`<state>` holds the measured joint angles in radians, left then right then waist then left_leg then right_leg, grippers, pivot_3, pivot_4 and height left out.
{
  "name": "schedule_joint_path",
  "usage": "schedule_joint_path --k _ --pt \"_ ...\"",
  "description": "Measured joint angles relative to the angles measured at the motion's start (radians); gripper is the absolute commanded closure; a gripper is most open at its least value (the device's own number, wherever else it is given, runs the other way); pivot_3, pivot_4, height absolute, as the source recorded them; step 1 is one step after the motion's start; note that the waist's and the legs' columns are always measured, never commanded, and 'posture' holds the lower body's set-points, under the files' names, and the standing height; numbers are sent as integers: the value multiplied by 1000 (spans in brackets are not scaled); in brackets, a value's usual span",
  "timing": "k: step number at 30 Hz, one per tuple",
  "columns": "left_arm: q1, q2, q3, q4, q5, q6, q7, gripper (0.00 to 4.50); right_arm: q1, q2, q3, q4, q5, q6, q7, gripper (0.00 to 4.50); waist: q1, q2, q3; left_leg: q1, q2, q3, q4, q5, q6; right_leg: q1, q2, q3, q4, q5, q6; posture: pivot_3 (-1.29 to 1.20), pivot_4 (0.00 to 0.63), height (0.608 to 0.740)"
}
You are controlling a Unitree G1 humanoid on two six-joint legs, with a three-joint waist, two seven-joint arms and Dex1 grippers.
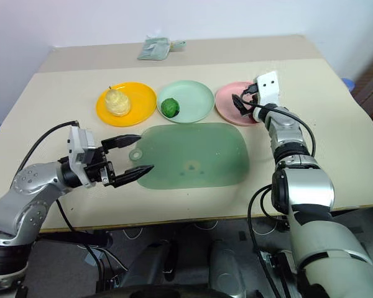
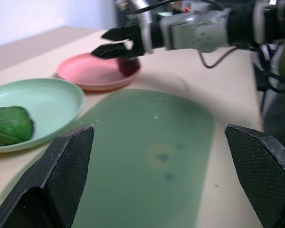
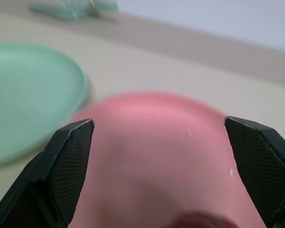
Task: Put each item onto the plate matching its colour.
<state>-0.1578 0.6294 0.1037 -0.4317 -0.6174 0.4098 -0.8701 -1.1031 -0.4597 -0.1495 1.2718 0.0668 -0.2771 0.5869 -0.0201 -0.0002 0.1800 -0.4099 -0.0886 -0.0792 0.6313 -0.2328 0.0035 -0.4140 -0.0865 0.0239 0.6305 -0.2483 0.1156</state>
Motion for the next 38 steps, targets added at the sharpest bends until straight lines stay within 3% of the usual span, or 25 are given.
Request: schedule_joint_path --k 3,7,14,17,24,38 --pt "-7 -10 4 5 -5 2 14 0 81 -28 -15 -166 58 -9 145 39 4 0 0 0 0 0 0 0 0 0 0 0 0 0 0 0 150 740" --pt "-2 -10 21 22 -7 15 28 0 330 -72 -20 -547 156 115 292 39 9 0 0 0 0 -1 0 -1 2 1 -1 -1 0 0 0 0 150 740" --pt "35 -21 40 46 32 -27 48 0 771 -195 -82 -1225 314 464 286 39 11 1 0 0 0 -1 0 -1 2 1 -2 1 0 0 0 0 150 740" --pt "81 -21 49 47 42 -40 50 0 918 -225 -152 -1376 354 554 254 39 11 1 0 0 0 -1 0 -1 2 1 -3 1 0 0 0 0 150 740" --pt "244 -1 129 -16 35 -46 61 0 1167 -231 -288 -1538 391 601 225 39 14 0 -1 1 1 -1 1 -2 3 3 -3 1 -2 -1 -1 0 150 740" --pt "284 6 146 -41 19 -47 27 0 1216 -231 -338 -1562 419 597 205 39 35 0 -1 3 1 -1 2 -2 3 6 -4 0 -2 -3 -4 0 150 740"
